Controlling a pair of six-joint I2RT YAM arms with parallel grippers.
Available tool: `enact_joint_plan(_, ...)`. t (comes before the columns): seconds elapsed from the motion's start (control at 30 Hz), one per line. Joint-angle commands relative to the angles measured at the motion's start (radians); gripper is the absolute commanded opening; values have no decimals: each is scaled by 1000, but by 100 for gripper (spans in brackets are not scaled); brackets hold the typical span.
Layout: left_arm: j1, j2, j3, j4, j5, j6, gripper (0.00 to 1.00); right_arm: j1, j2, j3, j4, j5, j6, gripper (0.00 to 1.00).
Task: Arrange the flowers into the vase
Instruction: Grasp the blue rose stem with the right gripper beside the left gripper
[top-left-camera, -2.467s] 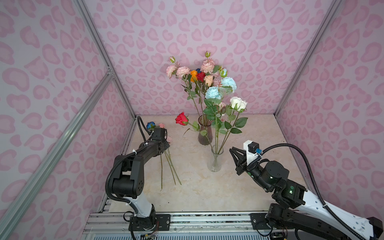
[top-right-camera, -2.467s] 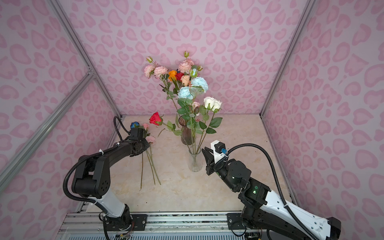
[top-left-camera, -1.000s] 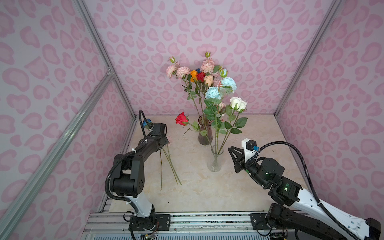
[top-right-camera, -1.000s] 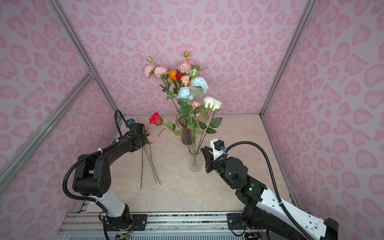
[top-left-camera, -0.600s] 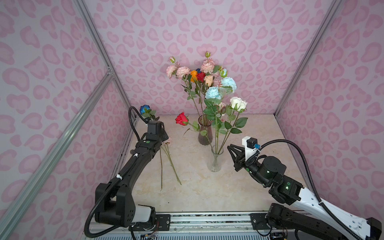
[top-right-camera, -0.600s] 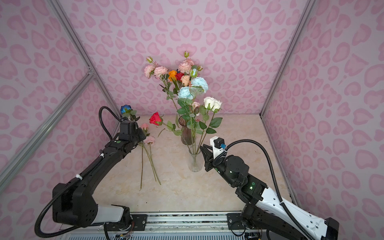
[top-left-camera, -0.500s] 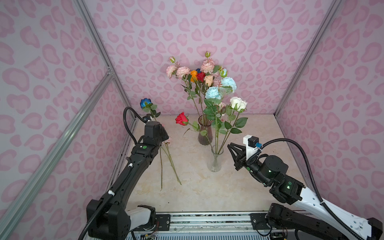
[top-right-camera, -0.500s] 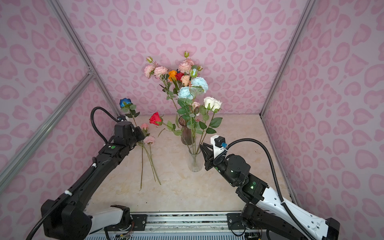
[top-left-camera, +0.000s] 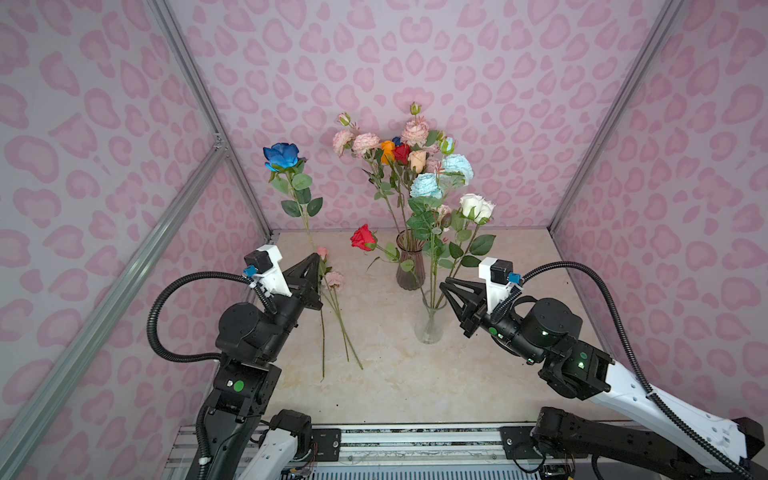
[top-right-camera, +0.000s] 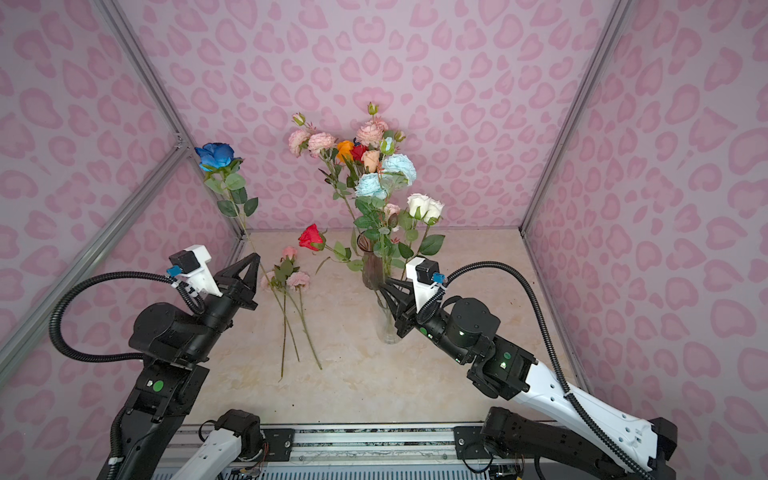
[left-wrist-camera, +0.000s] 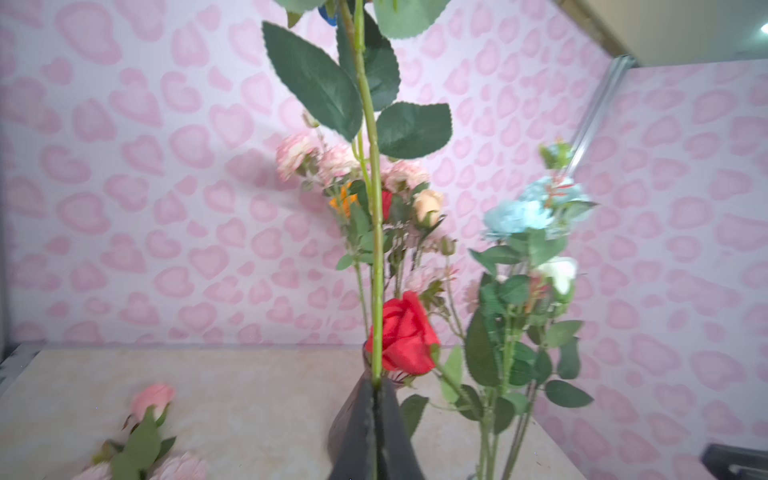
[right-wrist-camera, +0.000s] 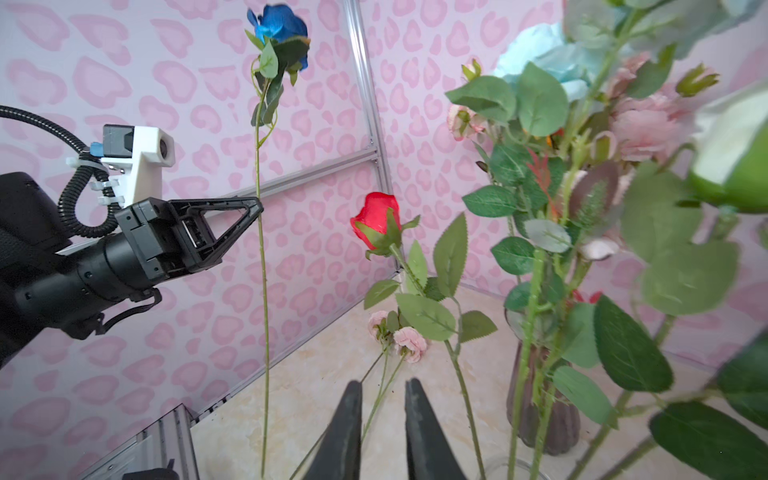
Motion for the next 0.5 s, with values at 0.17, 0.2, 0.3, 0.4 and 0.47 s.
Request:
enact_joint_plan(0.17,-21,-5,46,185,298,-93,3,98,200,207,-61,-115,-66,35)
enact_joint_plan(0.2,-27,-5,43,216,306,-110,3,109,229,232,-66,-123,-66,36)
enact_joint_plan(0.3,-52,2,25,273,315,-154,3,136,302,295,-71,-120,-66,38)
enact_joint_plan(0.4,-91,11,8,295,308,-161,3,142,366,344,-53,-113,-46,38)
enact_joint_plan(0.47,-119,12,-11,310,293,-159,3,144,411,391,-72,-143,-56,40)
